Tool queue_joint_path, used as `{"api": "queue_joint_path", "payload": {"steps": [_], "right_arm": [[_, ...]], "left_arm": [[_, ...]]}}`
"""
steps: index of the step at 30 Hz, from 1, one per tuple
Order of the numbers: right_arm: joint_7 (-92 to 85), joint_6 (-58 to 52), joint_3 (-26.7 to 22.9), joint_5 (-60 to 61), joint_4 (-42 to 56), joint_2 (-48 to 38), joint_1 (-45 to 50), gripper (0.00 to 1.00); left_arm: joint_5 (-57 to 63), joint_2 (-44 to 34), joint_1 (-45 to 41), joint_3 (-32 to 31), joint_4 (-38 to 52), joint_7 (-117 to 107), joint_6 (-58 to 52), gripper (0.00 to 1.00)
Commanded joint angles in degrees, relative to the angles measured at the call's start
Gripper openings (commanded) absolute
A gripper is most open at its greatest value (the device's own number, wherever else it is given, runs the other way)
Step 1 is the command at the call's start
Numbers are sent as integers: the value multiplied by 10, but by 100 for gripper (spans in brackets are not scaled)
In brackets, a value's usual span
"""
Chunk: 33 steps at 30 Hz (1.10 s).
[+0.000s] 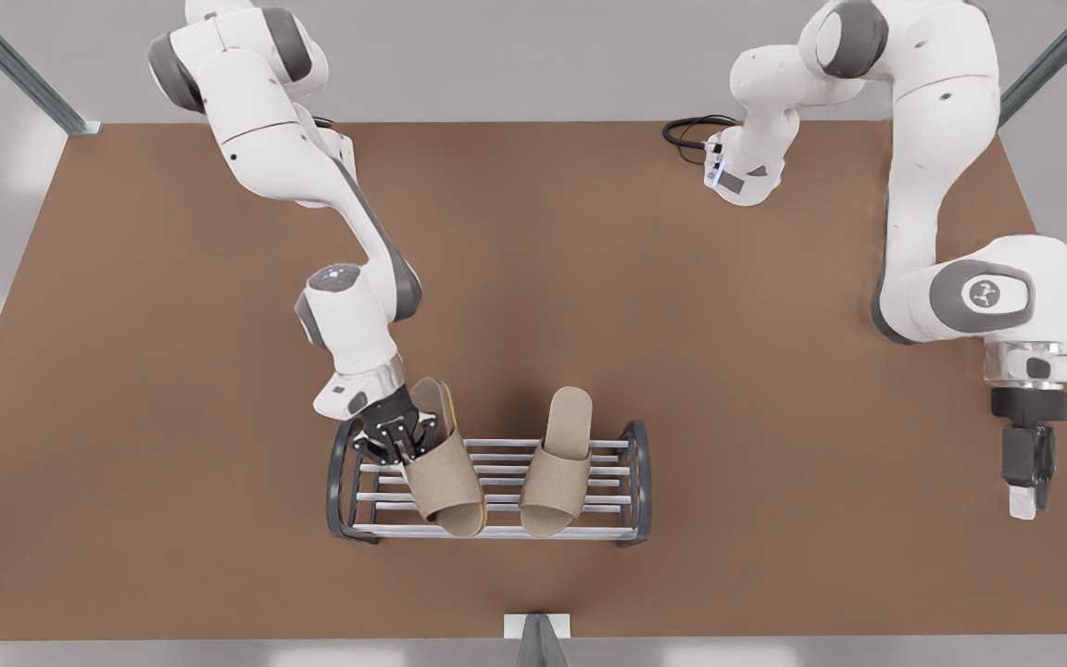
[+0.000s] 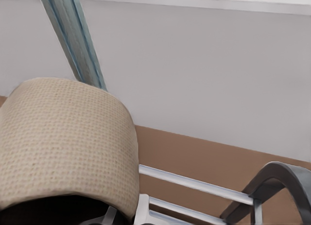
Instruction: Place the right shoe on the shoe rack with the right arm, and place the left shoe on the shoe rack with the left arm
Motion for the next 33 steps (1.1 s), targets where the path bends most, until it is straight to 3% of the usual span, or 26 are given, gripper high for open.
{"api": "queue_joint_path", "payload": {"steps": [1,2,3,4,5,6,7,8,11,16,20,23,24,25,26,27,30,33], "right_arm": [[7,0,-2,0,1,8,4,21],[7,0,-4,0,1,13,6,21],[7,0,-13,0,2,16,14,21],[8,0,-16,0,3,16,20,21],[8,0,-16,1,3,15,20,21],[8,0,-16,1,2,16,20,21],[11,2,-16,1,2,16,20,93],[15,8,-16,1,0,19,21,100],[14,36,-16,1,-2,29,21,100],[14,47,-16,2,-5,23,22,100],[14,35,-16,3,-38,-22,30,100],[12,-160,-10,2,-93,-154,30,100],[7,-322,-7,28,-89,-194,26,100],[-39,-545,-17,133,-28,-203,14,100],[-86,-712,-47,152,34,-199,-11,100],[-140,-753,-87,153,38,-201,-27,100],[-177,-877,-132,137,65,-201,-110,100],[-195,-950,-132,138,186,-214,-113,100]], "left_arm": [[747,-20,-20,20,41,16,-741,100],[815,-21,-51,-1,49,-239,-898,100],[777,-21,-66,-38,68,-466,-922,100],[681,-72,-22,-96,21,-587,-842,100],[677,-162,31,-174,-146,-600,-656,100],[678,-164,-26,-141,-136,-603,-726,100],[677,-163,-33,-129,-119,-604,-803,100],[672,-168,-54,-137,-124,-671,-795,100],[667,-138,-47,-132,-116,-651,-759,100],[674,-113,-47,-136,-113,-651,-833,100],[672,-110,-46,-136,-97,-653,-833,100],[672,-110,-46,-136,-88,-652,-833,100],[672,-110,-47,-136,-88,-653,-832,100],[673,-103,-49,-136,-83,-653,-830,100],[674,-102,-49,-136,-75,-653,-829,100],[674,-94,-48,-136,-70,-652,-828,100],[672,-88,-52,-135,-51,-653,-831,100],[668,-88,-55,-135,-51,-653,-834,100]]}}
